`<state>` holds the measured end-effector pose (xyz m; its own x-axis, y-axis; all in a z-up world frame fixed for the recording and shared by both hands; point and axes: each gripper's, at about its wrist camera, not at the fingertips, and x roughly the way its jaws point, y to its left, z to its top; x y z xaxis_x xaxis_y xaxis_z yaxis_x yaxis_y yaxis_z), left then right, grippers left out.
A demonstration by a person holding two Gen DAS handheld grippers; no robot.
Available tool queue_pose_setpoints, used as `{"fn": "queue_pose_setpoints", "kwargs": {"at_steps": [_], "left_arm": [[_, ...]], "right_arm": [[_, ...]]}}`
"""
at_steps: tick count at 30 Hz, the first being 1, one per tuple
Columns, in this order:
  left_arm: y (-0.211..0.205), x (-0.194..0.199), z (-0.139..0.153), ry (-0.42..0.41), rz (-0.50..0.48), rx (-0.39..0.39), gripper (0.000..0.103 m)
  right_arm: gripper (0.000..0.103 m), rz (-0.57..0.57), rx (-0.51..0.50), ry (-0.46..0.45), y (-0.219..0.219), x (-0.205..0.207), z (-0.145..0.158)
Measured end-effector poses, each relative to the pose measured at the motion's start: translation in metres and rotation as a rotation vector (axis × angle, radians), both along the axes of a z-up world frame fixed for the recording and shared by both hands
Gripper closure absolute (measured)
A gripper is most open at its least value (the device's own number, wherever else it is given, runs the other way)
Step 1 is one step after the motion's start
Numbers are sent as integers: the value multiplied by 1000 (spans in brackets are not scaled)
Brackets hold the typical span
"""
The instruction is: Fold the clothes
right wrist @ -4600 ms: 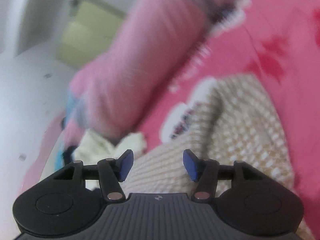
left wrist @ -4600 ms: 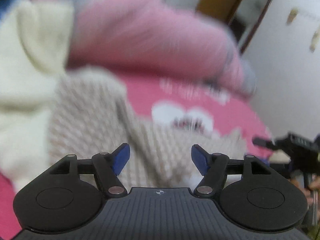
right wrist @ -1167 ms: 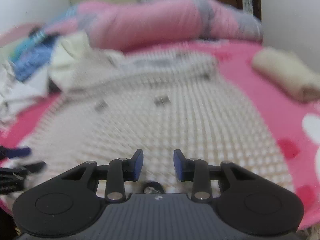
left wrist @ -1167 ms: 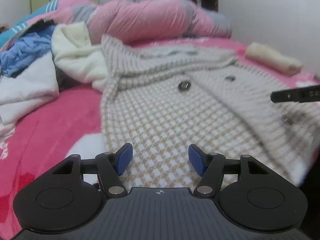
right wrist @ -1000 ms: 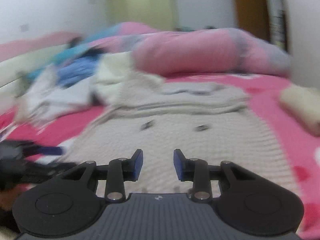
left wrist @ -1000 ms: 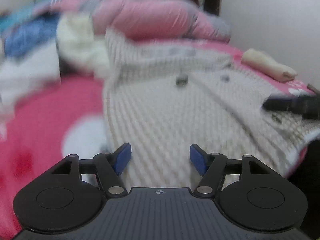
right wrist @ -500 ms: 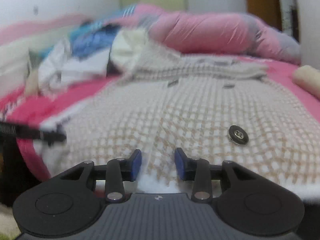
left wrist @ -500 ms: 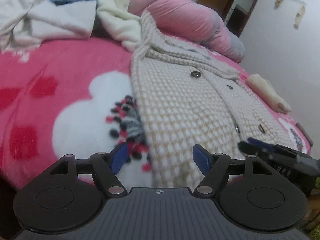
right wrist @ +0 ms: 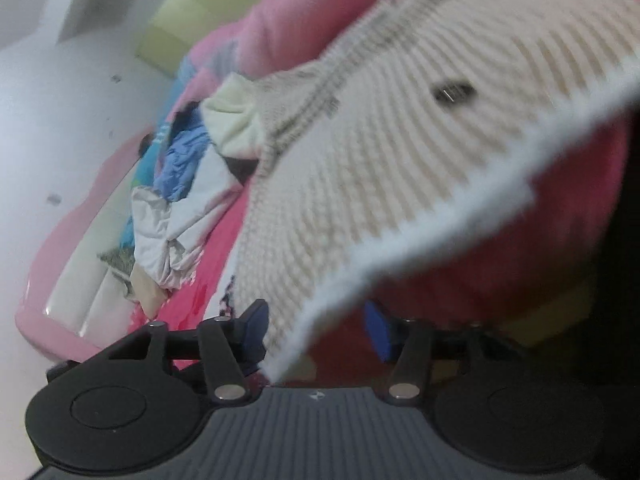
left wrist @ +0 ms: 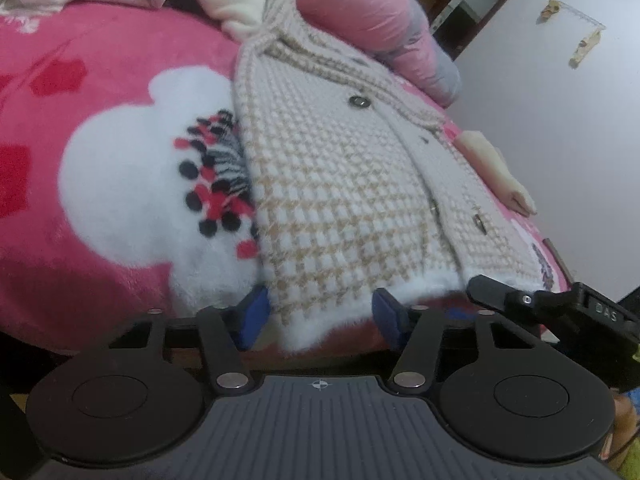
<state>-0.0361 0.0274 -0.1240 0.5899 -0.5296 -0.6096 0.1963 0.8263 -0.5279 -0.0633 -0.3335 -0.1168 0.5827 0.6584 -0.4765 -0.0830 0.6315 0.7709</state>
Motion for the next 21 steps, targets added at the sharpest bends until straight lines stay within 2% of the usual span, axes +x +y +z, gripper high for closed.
{"fn": "queue_pose_setpoints", "kwargs": {"at_steps": [5, 7, 9, 13, 16, 18, 19, 20, 21], "left_arm": [[4, 4, -5, 47, 19, -33, 52], [1, 5, -3, 53, 20, -13, 52], [-8, 7, 1, 76, 21, 62, 52], [-31, 8, 14, 99, 13, 223, 36], [-52, 5, 21, 76, 21, 368, 32], [-59, 2, 23, 71, 38, 430, 28], [-62, 0, 24, 69, 47, 460, 23], [-63, 0, 25, 72, 57, 468, 17], [-64, -1, 25, 76, 68, 477, 15]], "right_arm": [[24, -73, 7, 2, -9, -6, -4], [22, -82, -9, -8, -10, -8, -4], [22, -81, -16, -6, -9, -9, -5], [21, -67, -46, -3, -6, -10, -6], [20, -66, -63, -12, -6, -12, -4], [18, -80, -94, -13, -6, -14, -2], [17, -86, -122, -14, -4, -15, -1], [17, -90, -150, -16, -3, -16, 1], [16, -92, -180, -16, 0, -18, 2]]}}
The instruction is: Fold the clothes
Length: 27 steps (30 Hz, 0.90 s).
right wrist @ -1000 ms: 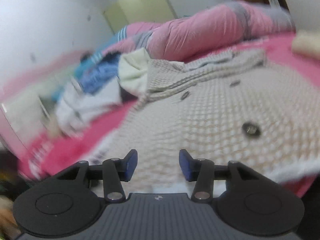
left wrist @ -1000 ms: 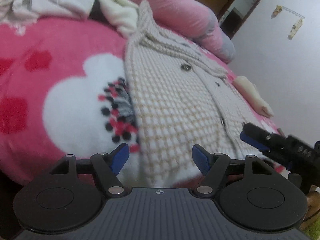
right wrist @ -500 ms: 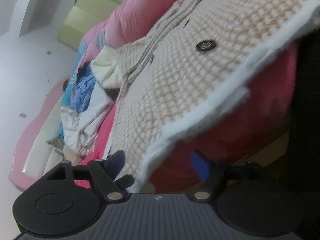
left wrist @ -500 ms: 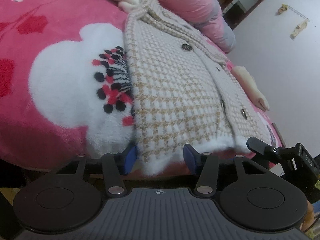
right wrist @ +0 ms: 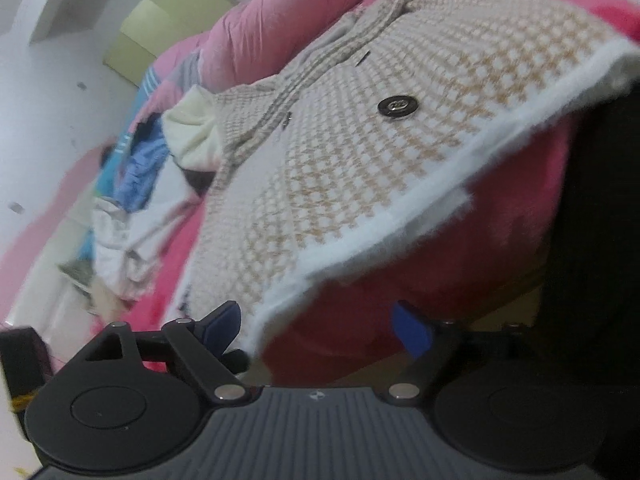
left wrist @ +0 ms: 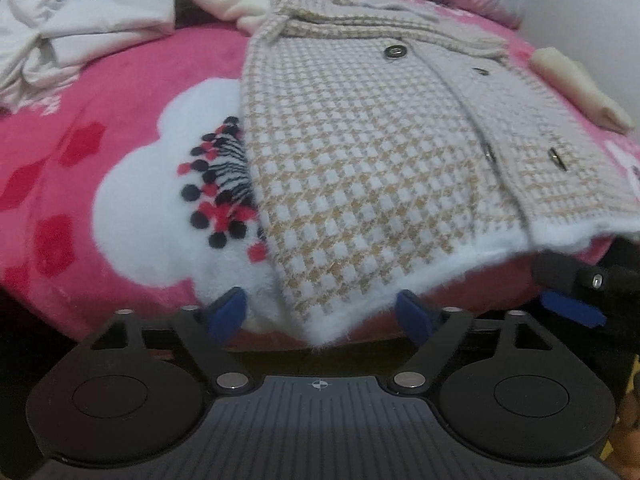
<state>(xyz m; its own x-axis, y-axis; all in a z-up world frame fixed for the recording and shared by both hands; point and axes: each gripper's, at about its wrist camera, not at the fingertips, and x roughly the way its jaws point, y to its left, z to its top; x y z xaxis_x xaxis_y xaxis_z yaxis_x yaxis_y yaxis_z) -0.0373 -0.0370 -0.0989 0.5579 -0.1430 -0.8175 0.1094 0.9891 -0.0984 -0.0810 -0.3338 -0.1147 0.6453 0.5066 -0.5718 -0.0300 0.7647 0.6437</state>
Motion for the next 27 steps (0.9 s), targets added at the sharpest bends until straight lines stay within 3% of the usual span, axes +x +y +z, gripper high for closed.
{"fn": "queue_pose_setpoints", "kwargs": {"at_steps": [11, 27], "left_arm": [[-3, -4, 1, -6, 70, 76, 10], [-8, -9, 0, -17, 86, 143, 8]], "right_arm": [[1, -37, -137, -45, 5, -11, 13], [0, -71, -194, -65, 3, -17, 17]]}}
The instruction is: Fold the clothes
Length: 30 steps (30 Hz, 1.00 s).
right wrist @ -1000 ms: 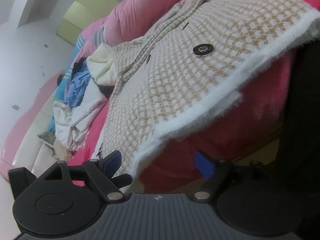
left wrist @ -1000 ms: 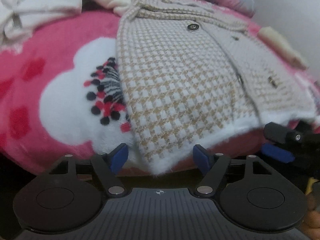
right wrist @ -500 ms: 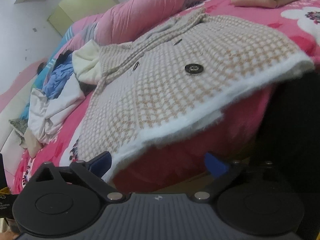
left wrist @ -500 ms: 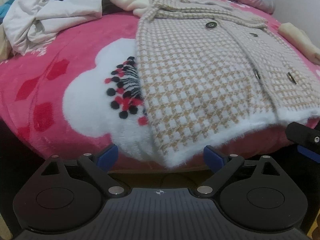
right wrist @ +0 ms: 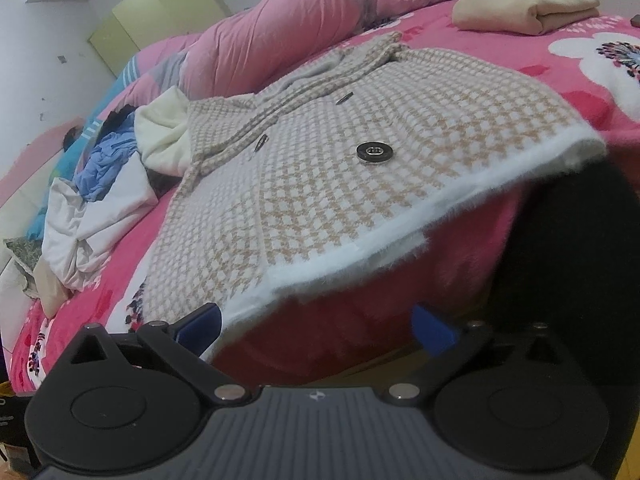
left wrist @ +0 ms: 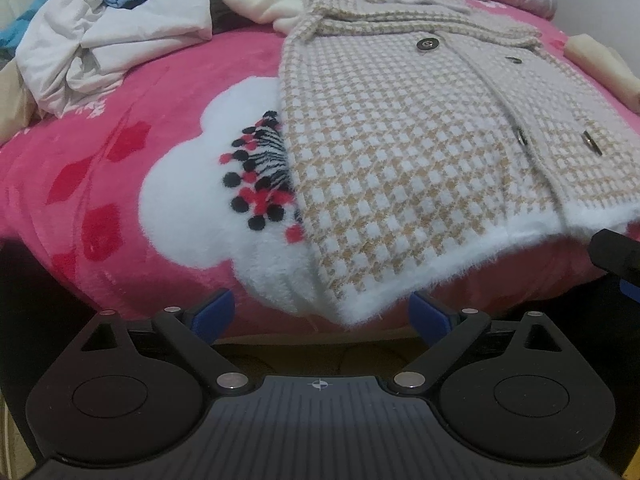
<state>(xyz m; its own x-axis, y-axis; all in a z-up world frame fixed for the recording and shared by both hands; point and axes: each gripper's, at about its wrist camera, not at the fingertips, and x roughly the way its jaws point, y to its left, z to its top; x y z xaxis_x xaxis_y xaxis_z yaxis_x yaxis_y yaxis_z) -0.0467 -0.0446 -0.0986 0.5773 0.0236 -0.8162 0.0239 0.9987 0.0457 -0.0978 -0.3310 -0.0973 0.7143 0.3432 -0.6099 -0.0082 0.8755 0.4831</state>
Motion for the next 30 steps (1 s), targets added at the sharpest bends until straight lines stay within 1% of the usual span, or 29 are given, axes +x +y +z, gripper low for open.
{"fn": "queue_pose_setpoints", "kwargs": {"at_steps": [5, 7, 9, 11, 13, 16, 21, 22, 24, 27, 29, 30], "left_arm": [[1, -4, 0, -46, 11, 26, 7], [4, -7, 2, -81, 6, 1, 6], [11, -11, 4, -121, 6, -52, 2], [21, -15, 6, -173, 36, -98, 0], [27, -17, 7, -210, 58, -110, 0], [33, -13, 8, -225, 53, -128, 0], [45, -11, 5, -233, -49, -347, 1], [45, -11, 5, -239, -60, -368, 1], [44, -9, 3, -248, -76, -366, 2], [42, -5, 1, -255, -98, -369, 9], [44, -3, -1, -256, -113, -393, 31], [44, -2, -2, -257, -121, -405, 32]], "right_arm": [[0, 3, 3, 11, -1, -2, -1], [0, 3, 5, 15, -2, -3, -1], [0, 5, 15, 9, -4, -4, -1], [0, 9, 28, 6, -6, -5, -2], [0, 13, 50, 8, -7, -4, -4], [0, 19, 81, 10, -8, -1, -7], [1, 31, 107, 8, -6, 5, -11], [1, 31, 109, 8, -6, 6, -12], [2, 29, 112, 10, -6, 8, -13], [2, 25, 115, 18, -4, 10, -15], [3, 22, 113, 20, -3, 11, -16], [3, 22, 112, 21, -3, 11, -16]]}}
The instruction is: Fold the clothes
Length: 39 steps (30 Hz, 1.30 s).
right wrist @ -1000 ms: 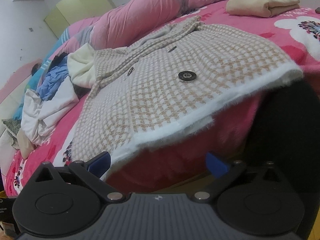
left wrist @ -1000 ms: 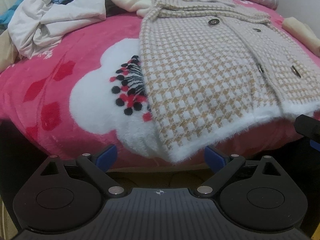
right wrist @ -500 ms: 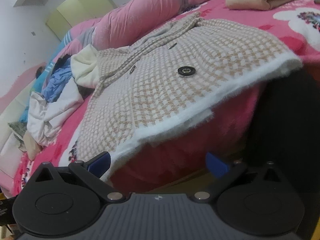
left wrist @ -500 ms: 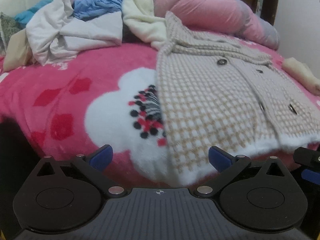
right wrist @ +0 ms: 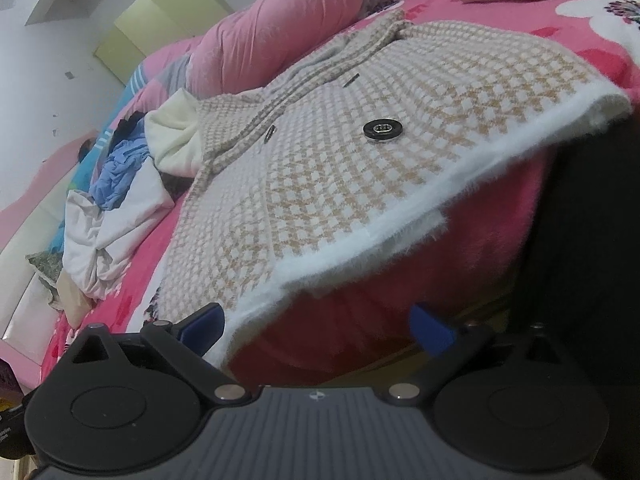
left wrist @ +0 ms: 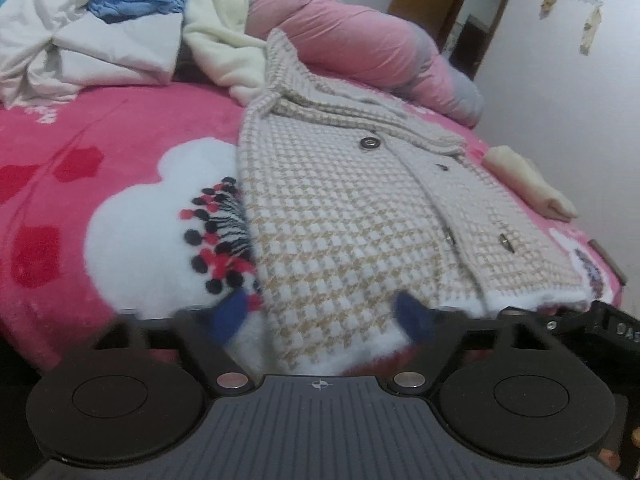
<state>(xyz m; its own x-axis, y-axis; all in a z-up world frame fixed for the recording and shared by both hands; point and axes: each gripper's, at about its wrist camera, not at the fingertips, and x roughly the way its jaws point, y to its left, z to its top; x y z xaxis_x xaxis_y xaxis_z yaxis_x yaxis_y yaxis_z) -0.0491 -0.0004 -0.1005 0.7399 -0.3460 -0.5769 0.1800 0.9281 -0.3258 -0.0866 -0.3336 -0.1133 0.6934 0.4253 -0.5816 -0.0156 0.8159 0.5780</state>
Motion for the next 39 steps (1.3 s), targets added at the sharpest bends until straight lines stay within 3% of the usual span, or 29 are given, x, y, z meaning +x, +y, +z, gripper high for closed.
{"fn": "queue_pose_setpoints", "kwargs": {"at_steps": [5, 16, 21, 23, 25, 27, 31, 39], "left_arm": [[8, 5, -3, 18, -21, -24, 43], [17, 9, -20, 100, -58, -128, 47], [23, 10, -24, 115, -95, -151, 44], [28, 12, -28, 133, -96, -207, 37], [31, 16, -29, 141, -95, -247, 36], [34, 19, -28, 149, -109, -271, 39], [39, 15, -23, 115, -104, -290, 59], [43, 19, -31, 180, -103, -378, 62]], "right_arm": [[3, -3, 1, 11, 2, 6, -2], [4, 28, 62, 19, 0, 14, -9], [6, 31, 84, 11, 0, 14, -9], [6, 35, 85, 18, 1, 14, -9], [6, 37, 100, 27, -1, 15, -10], [6, 39, 123, 35, -2, 17, -11], [6, 39, 136, 45, 0, 18, -13], [6, 47, 200, 57, 1, 24, -12]]}}
